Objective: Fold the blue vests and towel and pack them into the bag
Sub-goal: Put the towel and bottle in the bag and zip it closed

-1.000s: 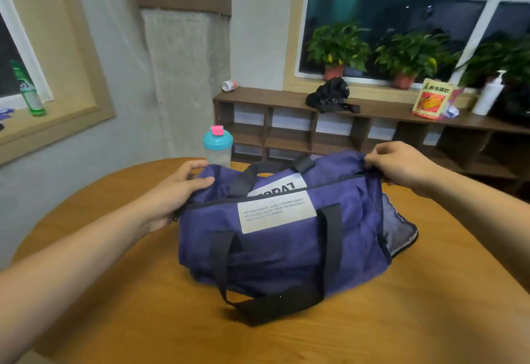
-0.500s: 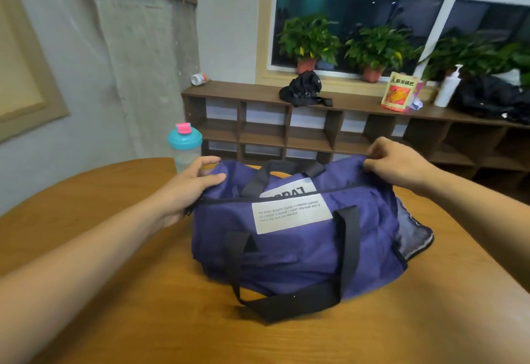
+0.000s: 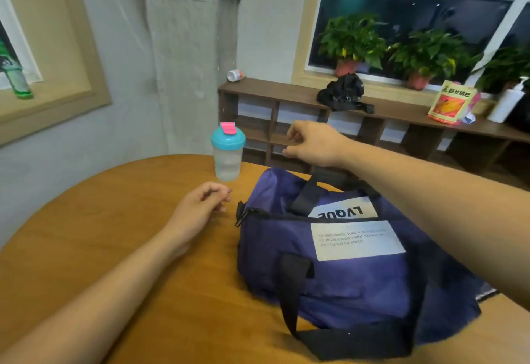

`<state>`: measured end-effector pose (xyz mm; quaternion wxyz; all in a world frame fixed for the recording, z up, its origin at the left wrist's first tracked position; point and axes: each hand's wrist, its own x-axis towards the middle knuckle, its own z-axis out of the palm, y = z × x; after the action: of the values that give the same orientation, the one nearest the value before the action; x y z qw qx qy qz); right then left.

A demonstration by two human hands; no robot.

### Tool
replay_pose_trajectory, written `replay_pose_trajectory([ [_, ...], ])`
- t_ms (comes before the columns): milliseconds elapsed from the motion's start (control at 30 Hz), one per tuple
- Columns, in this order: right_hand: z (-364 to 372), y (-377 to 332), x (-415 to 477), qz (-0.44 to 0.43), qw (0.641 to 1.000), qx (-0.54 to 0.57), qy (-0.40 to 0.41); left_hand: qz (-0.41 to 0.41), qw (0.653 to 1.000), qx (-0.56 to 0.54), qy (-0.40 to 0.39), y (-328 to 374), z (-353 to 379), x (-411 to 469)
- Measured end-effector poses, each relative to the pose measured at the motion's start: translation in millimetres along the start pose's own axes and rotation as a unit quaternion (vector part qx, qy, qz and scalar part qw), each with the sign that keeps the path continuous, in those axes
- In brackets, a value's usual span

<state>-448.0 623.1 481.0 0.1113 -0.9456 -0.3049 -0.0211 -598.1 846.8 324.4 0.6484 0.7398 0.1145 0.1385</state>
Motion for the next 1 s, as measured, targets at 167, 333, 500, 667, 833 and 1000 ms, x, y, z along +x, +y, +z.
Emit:
replay_pose_trajectory([
  [167, 27.0, -57.8, 63.9, -0.043, 0.998, -0.002, -0.039, -0.025, 0.998, -0.023, 0.044, -26.7, -15.8, 9.0],
  [333, 54.9, -91.5, 113.7, -0.071, 0.997, -0.017, -0.022, -0.015, 0.999, -0.010, 0.029, -33.7, -17.4, 6.8],
  [500, 78.9, -100.4, 147.5, -0.059, 0.996, -0.035, -0.050, 0.011, 1.000, 0.004, -0.002, -35.6, -13.5, 6.9],
  [667, 95.5, -99.8, 158.4, -0.059, 0.996, -0.051, -0.053, 0.049, 0.996, 0.007, -0.070, -18.0, -9.1, -8.2],
  [833, 85.5, -105.1, 135.4, -0.111, 0.992, -0.061, -0.024, 0.097, 0.987, 0.026, -0.128, 3.3, -3.3, -25.8],
  [1000, 45.3, -105.8, 85.6, -0.178, 0.982, -0.059, 0.014, 0.142, 0.977, 0.032, -0.158, 22.5, 2.0, -47.7],
])
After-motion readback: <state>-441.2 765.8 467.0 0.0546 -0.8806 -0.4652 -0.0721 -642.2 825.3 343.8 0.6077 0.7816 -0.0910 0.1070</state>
